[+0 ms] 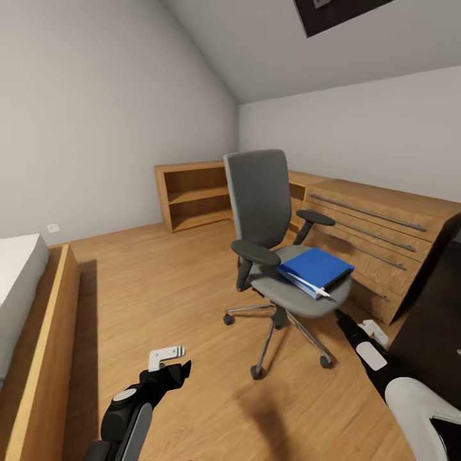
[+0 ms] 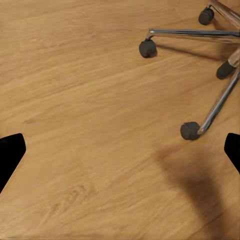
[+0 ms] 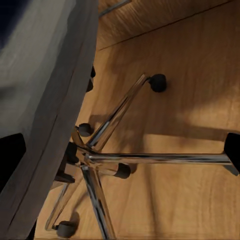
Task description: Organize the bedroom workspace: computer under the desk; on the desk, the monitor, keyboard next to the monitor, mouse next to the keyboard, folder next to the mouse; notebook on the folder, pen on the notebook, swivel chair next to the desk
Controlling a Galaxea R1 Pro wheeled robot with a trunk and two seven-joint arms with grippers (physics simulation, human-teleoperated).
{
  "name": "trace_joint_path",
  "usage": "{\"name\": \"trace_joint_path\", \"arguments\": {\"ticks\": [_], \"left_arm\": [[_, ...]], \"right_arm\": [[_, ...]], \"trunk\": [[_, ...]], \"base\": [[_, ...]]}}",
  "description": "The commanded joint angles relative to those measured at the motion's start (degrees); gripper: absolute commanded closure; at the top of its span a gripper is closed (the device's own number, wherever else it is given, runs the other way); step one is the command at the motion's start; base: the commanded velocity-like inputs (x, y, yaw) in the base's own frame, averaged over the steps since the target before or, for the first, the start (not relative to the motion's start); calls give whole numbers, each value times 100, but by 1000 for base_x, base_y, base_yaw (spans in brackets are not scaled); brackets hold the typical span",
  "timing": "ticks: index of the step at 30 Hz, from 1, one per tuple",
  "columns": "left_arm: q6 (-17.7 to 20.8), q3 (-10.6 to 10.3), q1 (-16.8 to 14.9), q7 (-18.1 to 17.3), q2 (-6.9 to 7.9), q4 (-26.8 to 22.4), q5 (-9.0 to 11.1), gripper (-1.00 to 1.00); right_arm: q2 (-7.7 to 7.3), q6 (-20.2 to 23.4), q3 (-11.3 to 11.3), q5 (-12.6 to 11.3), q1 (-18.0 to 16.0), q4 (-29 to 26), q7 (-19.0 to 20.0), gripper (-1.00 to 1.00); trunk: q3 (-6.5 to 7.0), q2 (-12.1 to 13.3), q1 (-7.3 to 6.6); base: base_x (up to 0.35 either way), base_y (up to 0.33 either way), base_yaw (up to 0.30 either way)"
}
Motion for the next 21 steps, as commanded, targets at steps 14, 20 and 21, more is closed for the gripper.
{"name": "trace_joint_path", "arguments": {"ticks": [14, 20, 21], "left_arm": [[22, -56, -4, 50, 0, -3, 56, -100], [22, -72, -3, 50, 0, 4, 60, -100], [22, -73, -2, 50, 0, 5, 60, -100]], "right_arm": [[-8, -16, -8, -61, -3, 9, 40, -100], [-8, -16, -8, -61, -3, 9, 40, -100], [-6, -16, -8, -59, -3, 9, 40, -100]], "trunk": [[-5, -2, -1], [-5, -2, -1], [-5, -2, -1]], "base": [[234, 0, 42], [192, 0, 0], [38, 0, 0]]}}
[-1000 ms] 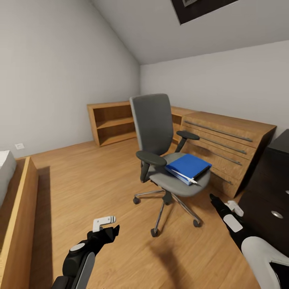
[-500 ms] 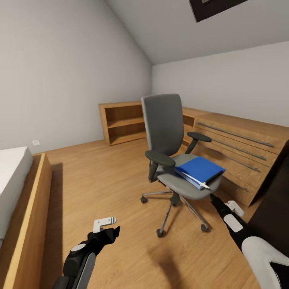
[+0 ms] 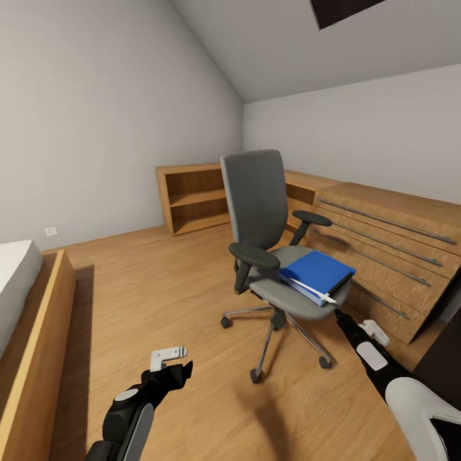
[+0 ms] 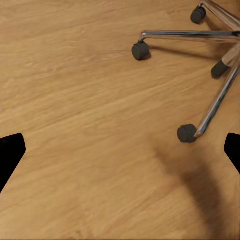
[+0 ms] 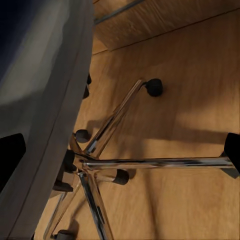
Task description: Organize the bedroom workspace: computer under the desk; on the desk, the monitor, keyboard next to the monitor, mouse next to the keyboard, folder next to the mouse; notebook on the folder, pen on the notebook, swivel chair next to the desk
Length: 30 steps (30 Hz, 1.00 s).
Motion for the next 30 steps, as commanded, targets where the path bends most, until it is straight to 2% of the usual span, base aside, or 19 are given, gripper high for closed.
{"name": "trace_joint_path", "arguments": {"ticks": [1, 6, 17, 24, 30], "left_arm": [[22, -5, -3, 50, 0, -4, 61, -100], [22, -9, -4, 51, 0, 11, 55, -100], [22, -14, -3, 51, 0, 21, 59, -100], [11, -14, -4, 51, 0, 16, 54, -100], [5, -13, -4, 62, 6, 22, 59, -100]], "right_arm": [[2, -17, -8, -58, -5, 11, 41, -100], [6, -17, -3, -54, -5, 11, 41, -100], [7, -17, -4, -53, -5, 11, 41, -100], [7, -17, 6, -31, 0, 12, 56, -100], [10, -17, 39, 49, 16, 11, 120, -100]], "trunk": [[-5, -2, -1], [-5, -2, -1], [-5, -2, -1], [-5, -2, -1], [107, 200, -113]], "base": [[25, 0, 0], [-19, 0, 0], [-274, -67, 0], [-85, -58, 0], [-5, -3, 0]]}}
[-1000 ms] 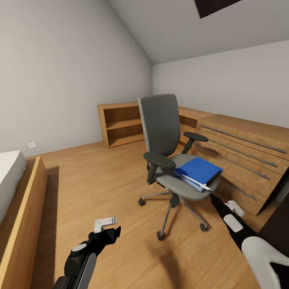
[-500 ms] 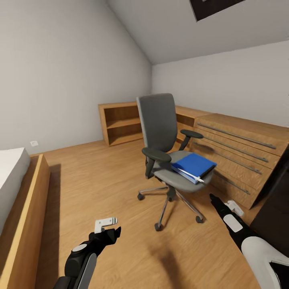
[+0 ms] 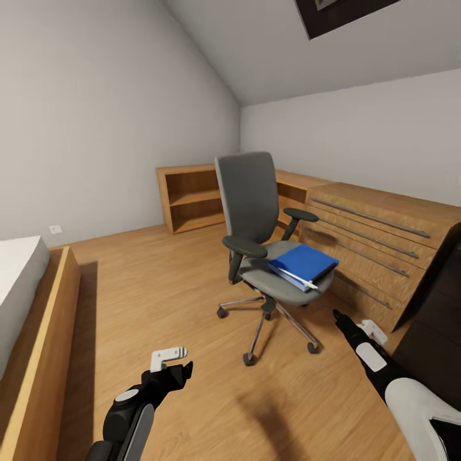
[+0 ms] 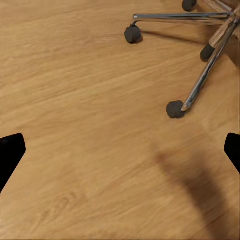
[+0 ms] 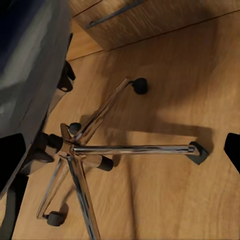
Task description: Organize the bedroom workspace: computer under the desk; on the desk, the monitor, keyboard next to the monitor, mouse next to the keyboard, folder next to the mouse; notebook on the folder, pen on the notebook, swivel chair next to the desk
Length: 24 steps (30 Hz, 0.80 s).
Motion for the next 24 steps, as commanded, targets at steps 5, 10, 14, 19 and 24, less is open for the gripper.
{"name": "trace_joint_path", "arguments": {"ticks": [5, 10, 14, 19, 24], "left_arm": [[14, -26, -3, 74, -1, 382, 44, -100], [5, -24, -2, 86, -13, 561, 30, -100], [0, -23, -1, 205, -12, 590, 29, -100], [-7, -13, -1, 275, -7, 598, 30, -100], [-179, 13, -1, 285, 26, 858, 41, -100]], "right_arm": [[-3, -16, -11, 492, 269, 18, 552, -100], [2, -202, -12, 767, 799, 17, 991, -100], [55, -1056, -12, 1047, 1375, 235, 1056, -100], [263, -2582, -12, 1322, 1715, 926, 1073, -100], [625, -4594, -17, 1427, 1859, 1701, 1068, -100]], "trunk": [[85, 200, -112], [175, 400, -221], [246, 561, -309], [336, 761, -419], [426, 962, -529]], "base": [[0, 0, 0], [0, 0, 0], [0, 0, 0], [0, 0, 0], [0, 0, 0]]}}
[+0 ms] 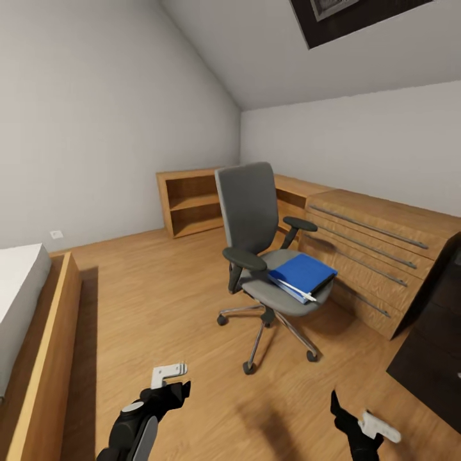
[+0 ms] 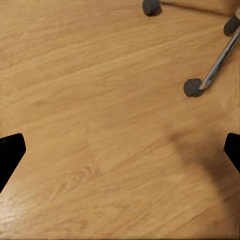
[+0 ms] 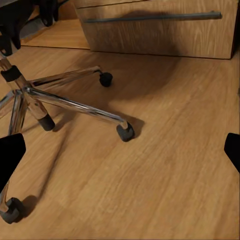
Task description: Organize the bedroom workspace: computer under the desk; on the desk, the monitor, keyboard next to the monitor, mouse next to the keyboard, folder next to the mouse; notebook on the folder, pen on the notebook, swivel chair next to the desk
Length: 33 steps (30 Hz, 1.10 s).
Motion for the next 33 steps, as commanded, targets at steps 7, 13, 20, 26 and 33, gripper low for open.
{"name": "trace_joint_path", "arguments": {"ticks": [7, 13, 20, 26, 33], "left_arm": [[-633, 2, -3, 57, 37, 849, 57, -100], [-1597, 2, -3, 53, 135, 1836, 56, -100], [-3269, -5, -5, 240, 187, 3152, 61, -100], [-3936, -7, -3, 648, 179, 3572, 64, -100], [-4055, -15, -3, 1142, 164, 3685, 65, -100]], "right_arm": [[150, -395, -47, -4, 146, 99, 39, -100], [202, -433, -52, -13, 172, 118, 20, -100], [304, -297, -52, -20, 178, 125, -76, -100], [397, -134, -46, -13, 179, 121, -187, -100], [417, -89, -51, -12, 179, 119, -250, -100]], "trunk": [[121, 280, -155], [229, 520, -287], [354, 801, -441], [462, 1042, -573], [588, 1323, -727]], "base": [[0, 0, 0], [0, 0, 0], [0, 0, 0], [0, 0, 0], [0, 0, 0]]}}
